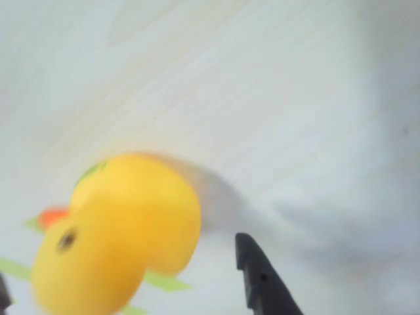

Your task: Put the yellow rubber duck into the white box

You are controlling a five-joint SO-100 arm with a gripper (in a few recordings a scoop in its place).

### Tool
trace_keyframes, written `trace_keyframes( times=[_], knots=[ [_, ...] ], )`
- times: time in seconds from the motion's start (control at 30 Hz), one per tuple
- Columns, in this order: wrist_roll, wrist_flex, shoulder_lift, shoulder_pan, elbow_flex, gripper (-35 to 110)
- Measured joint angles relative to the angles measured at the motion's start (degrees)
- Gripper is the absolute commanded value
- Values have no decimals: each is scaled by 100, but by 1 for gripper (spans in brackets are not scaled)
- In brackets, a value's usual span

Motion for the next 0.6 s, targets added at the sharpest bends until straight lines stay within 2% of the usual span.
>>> trace_keyframes(
  times=[0.17,0.3,0.6],
  knots=[
    [-9,0,-264,97,-316,32],
    [-88,0,-483,105,-448,0],
    [79,-79,-501,97,-598,0]
  ],
)
